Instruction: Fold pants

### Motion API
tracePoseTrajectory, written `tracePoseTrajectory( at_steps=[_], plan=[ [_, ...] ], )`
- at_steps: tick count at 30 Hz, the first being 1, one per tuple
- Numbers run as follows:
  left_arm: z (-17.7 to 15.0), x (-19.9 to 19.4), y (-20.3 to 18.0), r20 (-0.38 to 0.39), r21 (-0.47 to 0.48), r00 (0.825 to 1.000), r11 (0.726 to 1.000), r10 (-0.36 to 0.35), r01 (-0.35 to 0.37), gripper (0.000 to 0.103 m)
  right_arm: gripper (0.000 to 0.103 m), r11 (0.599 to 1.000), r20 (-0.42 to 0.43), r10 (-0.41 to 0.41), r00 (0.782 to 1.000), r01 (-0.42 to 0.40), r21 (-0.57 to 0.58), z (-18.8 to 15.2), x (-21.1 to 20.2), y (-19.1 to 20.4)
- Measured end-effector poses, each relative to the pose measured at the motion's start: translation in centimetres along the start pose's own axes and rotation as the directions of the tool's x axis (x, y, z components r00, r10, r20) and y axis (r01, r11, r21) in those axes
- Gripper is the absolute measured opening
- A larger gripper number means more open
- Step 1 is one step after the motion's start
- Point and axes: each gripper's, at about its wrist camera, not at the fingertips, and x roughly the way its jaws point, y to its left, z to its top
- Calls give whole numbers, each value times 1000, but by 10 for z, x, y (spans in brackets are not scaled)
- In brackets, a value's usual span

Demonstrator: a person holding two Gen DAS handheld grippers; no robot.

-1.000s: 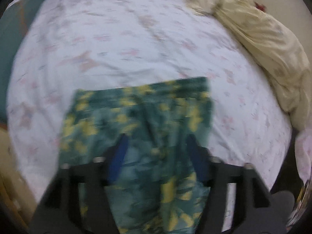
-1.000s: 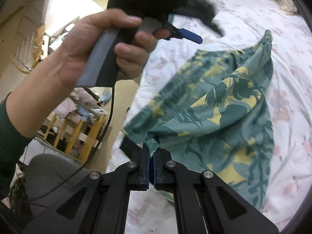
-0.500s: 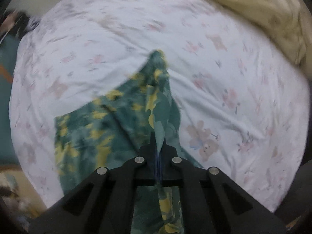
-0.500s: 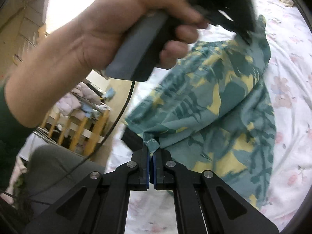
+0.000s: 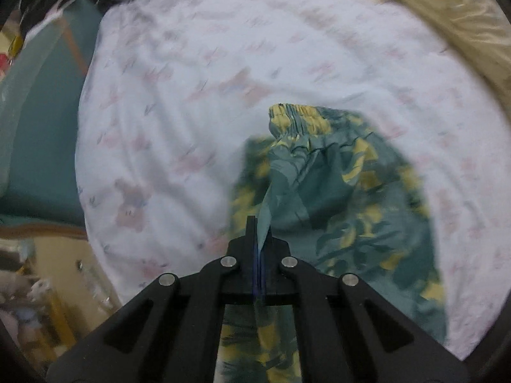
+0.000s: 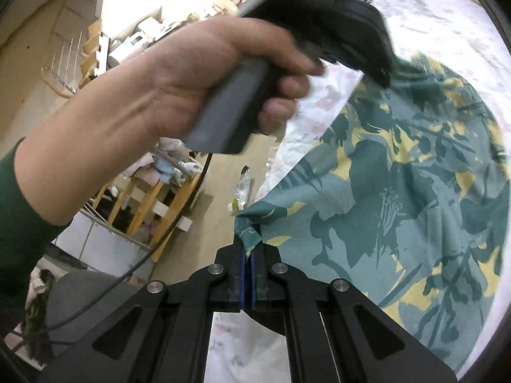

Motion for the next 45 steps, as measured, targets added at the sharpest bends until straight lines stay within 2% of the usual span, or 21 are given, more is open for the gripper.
tracePoseTrajectory(
  at_steps=[6, 7, 8, 9, 10, 11, 12, 16, 17, 19, 20, 21, 23, 25, 27, 30, 33, 37, 40, 43, 45],
  plan=[
    [-13, 34, 27, -27, -89, 999, 996, -31, 29, 5, 2, 998, -81, -60, 995, 59, -18, 3, 43, 2],
    [-16, 32, 32, -31, -105, 999, 994, -40, 37, 12, 2, 997, -86, -70, 994, 69, -22, 3, 44, 2],
    [-20, 29, 36, -34, -115, 999, 993, -37, 33, 34, 2, 997, -87, -77, 993, 75, -24, 2, 44, 2],
    [-24, 22, 41, -25, -118, 999, 993, -35, 32, 47, 2, 997, -87, -82, 993, 81, -22, 2, 44, 2],
    [-28, 15, 46, -4, -122, 999, 992, -36, 35, 66, 2, 996, -89, -85, 992, 84, -14, 2, 43, 2],
    [-35, 2, 52, 32, -135, 999, 990, -38, 42, 74, 2, 996, -92, -86, 992, 86, -12, 3, 46, 5],
    [-42, -8, 57, 54, -147, 997, 988, -47, 54, 76, 2, 996, -100, -91, 991, 90, -17, 3, 48, 6],
    [-88, -36, 85, 75, -243, 989, 959, -131, 146, 77, 2, 996, -121, -85, 989, 82, -28, 0, 68, 21],
    [-101, -38, 90, 70, -259, 986, 951, -154, 167, 77, 8, 996, -127, -89, 988, 87, -24, -1, 77, 26],
    [-123, -41, 90, 53, -262, 984, 948, -171, 179, 77, 10, 996, -145, -93, 985, 91, -18, -8, 90, 28],
    [-135, -40, 90, 42, -263, 984, 948, -173, 178, 77, 22, 994, -160, -111, 981, 109, -21, -11, 99, 28],
    [-141, -38, 90, 29, -265, 983, 947, -179, 180, 77, 47, 991, -184, -131, 974, 129, -23, -15, 109, 29],
    [-161, -31, 88, -9, -272, 979, 942, -205, 195, 77, 72, 993, -208, -117, 971, 118, -7, -21, 118, 30],
    [-179, -24, 87, -42, -300, 972, 931, -233, 210, 77, 73, 997, -195, -69, 978, 72, 10, -28, 111, 35],
    [-192, -16, 83, -70, -308, 959, 920, -275, 242, 77, 73, 997, -188, -75, 979, 78, 5, -34, 95, 36],
    [-204, -7, 71, -120, -274, 959, 937, -256, 216, 75, 73, 992, -107, -94, 990, 102, 71, -44, 39, 23],
    [-212, 3, 60, -166, -255, 955, 946, -245, 199, 74, 73, 976, -24, -166, 986, 168, 137, -53, -18, 2],
    [-214, 2, 40, -175, -167, 962, 969, -211, 182, 68, 74, 901, 64, -346, 936, 312, 303, -73, -96, -51],
    [-215, -5, 31, -176, -147, 960, 970, -218, 193, 68, 76, 819, 10, -430, 903, 385, 424, -93, -121, -96],
    [-217, -11, 17, -183, -79, 965, 981, -190, 178, 66, 75, 818, -13, -376, 926, 338, 466, -103, -122, -118],
    [-218, -11, 2, -193, -16, 967, 986, -164, 164, 57, 73, 826, -16, -337, 942, 303, 476, -111, -114, -121]
  ],
)
